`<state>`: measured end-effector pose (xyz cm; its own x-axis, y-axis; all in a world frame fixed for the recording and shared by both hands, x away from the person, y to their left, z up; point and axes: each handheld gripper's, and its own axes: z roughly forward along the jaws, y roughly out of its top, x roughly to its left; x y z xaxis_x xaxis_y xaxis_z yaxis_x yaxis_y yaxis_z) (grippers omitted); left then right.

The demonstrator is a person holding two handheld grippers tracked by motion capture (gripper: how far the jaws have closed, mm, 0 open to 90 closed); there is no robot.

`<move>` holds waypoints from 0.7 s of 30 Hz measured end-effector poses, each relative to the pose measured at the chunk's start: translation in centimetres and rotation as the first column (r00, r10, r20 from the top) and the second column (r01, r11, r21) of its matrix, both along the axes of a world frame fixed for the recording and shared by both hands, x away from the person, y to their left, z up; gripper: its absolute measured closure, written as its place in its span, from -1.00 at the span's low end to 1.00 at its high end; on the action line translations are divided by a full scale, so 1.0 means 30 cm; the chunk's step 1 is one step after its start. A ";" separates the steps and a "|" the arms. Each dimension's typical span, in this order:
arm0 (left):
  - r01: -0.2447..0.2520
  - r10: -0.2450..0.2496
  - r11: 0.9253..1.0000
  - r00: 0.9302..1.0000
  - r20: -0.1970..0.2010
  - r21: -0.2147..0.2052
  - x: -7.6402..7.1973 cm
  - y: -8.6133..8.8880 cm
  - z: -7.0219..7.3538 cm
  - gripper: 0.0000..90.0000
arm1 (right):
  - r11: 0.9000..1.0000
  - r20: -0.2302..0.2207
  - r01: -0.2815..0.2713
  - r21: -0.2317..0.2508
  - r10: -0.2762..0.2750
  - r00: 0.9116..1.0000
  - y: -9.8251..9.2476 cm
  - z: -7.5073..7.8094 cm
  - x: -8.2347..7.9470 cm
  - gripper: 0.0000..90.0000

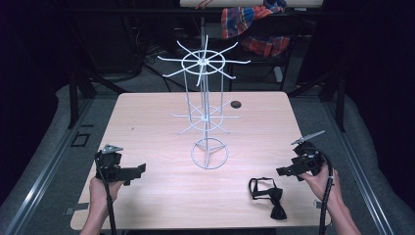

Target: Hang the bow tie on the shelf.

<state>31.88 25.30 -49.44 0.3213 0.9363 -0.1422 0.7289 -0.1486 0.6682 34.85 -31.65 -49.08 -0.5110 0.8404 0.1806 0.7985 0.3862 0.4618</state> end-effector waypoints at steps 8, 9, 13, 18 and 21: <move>0.007 -0.007 1.000 1.000 0.000 0.007 0.004 -0.007 -0.001 -0.99 | 1.000 -0.011 -0.004 0.016 0.005 1.000 -0.004 0.002 -0.004 -0.66; 0.009 -0.009 1.000 1.000 0.002 0.008 0.005 -0.008 0.000 -1.00 | 1.000 -0.007 -0.002 0.019 0.002 1.000 -0.003 0.002 -0.005 -0.66; 0.017 -0.017 1.000 1.000 0.003 0.013 0.003 -0.010 -0.001 -1.00 | 1.000 -0.014 0.001 0.018 -0.001 1.000 -0.001 0.001 -0.002 -0.67; 0.023 -0.023 1.000 1.000 0.005 0.003 -0.001 -0.007 0.002 -1.00 | 1.000 -0.018 -0.012 0.003 0.012 1.000 0.020 -0.001 -0.001 -0.67; 0.034 -0.034 0.999 0.999 0.001 -0.001 0.003 -0.012 -0.002 -1.00 | 1.000 -0.021 -0.017 0.003 0.017 1.000 0.021 -0.003 0.001 -0.68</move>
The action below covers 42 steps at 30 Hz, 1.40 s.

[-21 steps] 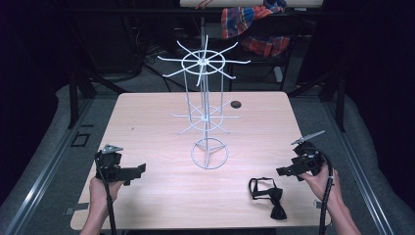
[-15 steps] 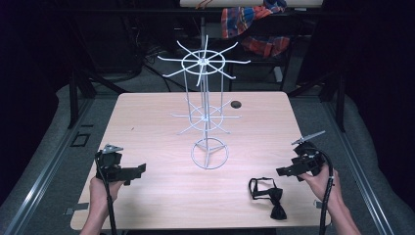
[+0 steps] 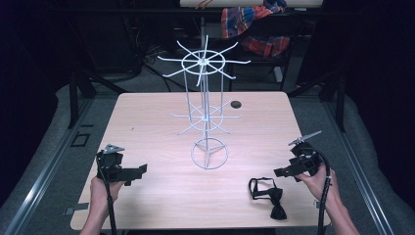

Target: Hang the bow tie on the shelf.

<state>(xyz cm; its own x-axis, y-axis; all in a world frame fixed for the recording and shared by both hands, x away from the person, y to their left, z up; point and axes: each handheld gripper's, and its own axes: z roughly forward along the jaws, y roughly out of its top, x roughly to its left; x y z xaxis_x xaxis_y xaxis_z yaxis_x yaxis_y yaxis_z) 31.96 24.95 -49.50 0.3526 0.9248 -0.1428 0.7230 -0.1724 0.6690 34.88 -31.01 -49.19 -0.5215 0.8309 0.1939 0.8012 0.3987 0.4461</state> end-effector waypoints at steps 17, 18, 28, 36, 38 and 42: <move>0.007 -0.007 1.000 1.000 -0.003 0.003 0.003 -0.005 -0.002 -1.00 | 0.999 -0.027 -0.034 -0.004 0.034 0.999 0.033 -0.011 -0.001 -0.71; 0.007 -0.007 1.000 1.000 -0.004 0.002 0.003 -0.005 -0.002 -1.00 | 0.999 -0.028 -0.037 -0.007 0.036 0.999 0.035 -0.012 -0.001 -0.71; 0.015 -0.015 1.000 1.000 -0.014 0.000 0.004 -0.005 -0.002 -1.00 | 0.996 -0.064 -0.069 -0.055 0.065 0.996 0.071 -0.037 0.000 -0.67; 0.016 -0.016 1.000 1.000 -0.017 0.000 0.005 -0.006 -0.003 -1.00 | 0.990 -0.103 -0.101 -0.094 0.091 0.990 0.094 -0.063 0.004 -0.52; 0.015 -0.015 1.000 1.000 -0.017 -0.002 0.004 -0.008 -0.004 -1.00 | 0.990 -0.108 -0.100 -0.097 0.089 0.990 0.102 -0.073 0.004 -0.37; 0.017 -0.017 1.000 1.000 -0.019 0.000 0.005 -0.008 -0.004 -1.00 | 0.988 -0.123 -0.106 -0.110 0.093 0.988 0.107 -0.080 0.010 -0.11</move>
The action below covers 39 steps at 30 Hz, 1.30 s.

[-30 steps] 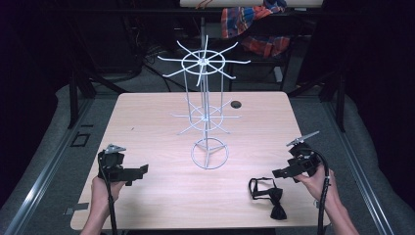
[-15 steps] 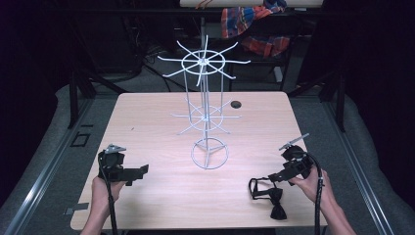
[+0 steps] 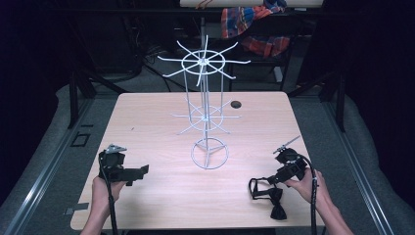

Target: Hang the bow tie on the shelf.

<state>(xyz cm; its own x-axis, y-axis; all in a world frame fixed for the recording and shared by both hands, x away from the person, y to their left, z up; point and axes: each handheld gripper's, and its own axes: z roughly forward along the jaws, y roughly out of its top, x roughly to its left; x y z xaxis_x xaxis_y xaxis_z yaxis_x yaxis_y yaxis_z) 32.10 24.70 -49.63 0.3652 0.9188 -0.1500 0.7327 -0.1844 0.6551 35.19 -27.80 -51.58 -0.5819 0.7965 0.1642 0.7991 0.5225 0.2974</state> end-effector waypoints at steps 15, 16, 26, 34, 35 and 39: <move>0.003 -0.003 1.000 1.000 -0.003 0.010 0.001 -0.002 -0.002 -1.00 | 0.999 -0.033 -0.015 -0.043 0.014 0.999 0.028 -0.027 0.006 0.43; 0.003 -0.003 1.000 1.000 -0.003 0.010 0.001 -0.002 -0.002 -1.00 | 0.999 -0.033 -0.015 -0.043 0.014 0.999 0.028 -0.027 0.006 0.43; 0.004 -0.004 1.000 1.000 -0.002 0.013 0.000 -0.002 -0.002 -1.00 | 0.998 -0.015 -0.020 -0.058 0.019 1.000 0.046 -0.032 -0.001 0.87; 0.002 -0.002 1.000 1.000 0.004 0.014 0.000 -0.001 -0.002 -1.00 | 0.997 0.047 -0.039 -0.060 0.041 0.998 0.054 0.000 -0.013 0.91; 0.002 -0.002 1.000 1.000 0.004 0.013 0.000 -0.001 -0.002 -1.00 | 0.996 0.053 -0.053 -0.076 0.057 0.997 0.054 0.006 -0.014 0.92; 0.003 -0.003 1.000 1.000 0.005 0.014 0.000 -0.001 -0.002 -1.00 | 0.996 0.089 -0.057 -0.065 0.063 0.994 0.064 0.028 -0.026 0.93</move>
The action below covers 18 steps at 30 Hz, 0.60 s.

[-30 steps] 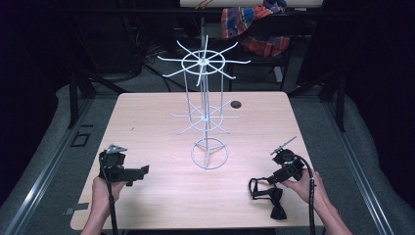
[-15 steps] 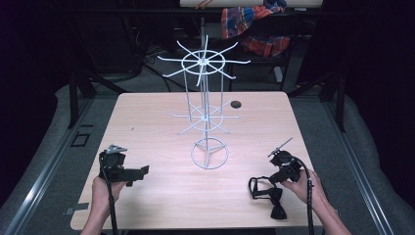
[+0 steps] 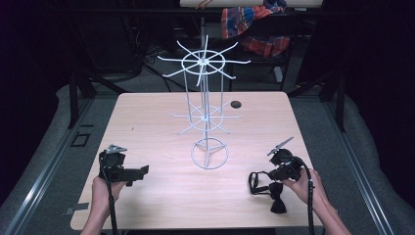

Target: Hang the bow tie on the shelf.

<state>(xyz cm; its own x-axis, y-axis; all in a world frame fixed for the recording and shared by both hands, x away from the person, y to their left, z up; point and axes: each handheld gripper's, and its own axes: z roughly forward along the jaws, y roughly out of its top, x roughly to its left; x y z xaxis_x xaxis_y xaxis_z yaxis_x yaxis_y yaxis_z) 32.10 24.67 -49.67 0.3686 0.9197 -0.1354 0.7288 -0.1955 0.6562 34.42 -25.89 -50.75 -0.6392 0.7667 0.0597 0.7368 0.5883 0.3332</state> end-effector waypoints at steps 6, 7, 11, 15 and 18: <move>0.001 -0.001 1.000 1.000 -0.001 -0.002 0.000 -0.001 0.000 -1.00 | 1.000 0.048 -0.002 0.022 0.001 0.999 0.006 0.032 -0.016 0.93; -0.001 0.001 1.000 1.000 -0.001 -0.003 0.000 -0.001 0.000 -1.00 | 1.000 0.047 -0.012 0.013 0.011 0.999 0.005 0.041 -0.016 0.93; 0.002 -0.002 1.000 1.000 -0.001 -0.001 0.000 -0.001 0.001 -1.00 | 0.999 0.072 -0.010 0.033 0.008 0.997 0.007 0.053 -0.022 0.93; 0.007 -0.007 1.000 1.000 -0.011 0.005 0.002 -0.004 -0.001 -1.00 | 0.999 0.097 -0.024 0.040 0.020 0.995 0.014 0.076 -0.031 0.94; 0.007 -0.007 1.000 1.000 -0.009 0.007 0.001 -0.003 0.000 -1.00 | 0.999 0.116 -0.028 0.043 0.023 0.993 0.020 0.087 -0.035 0.94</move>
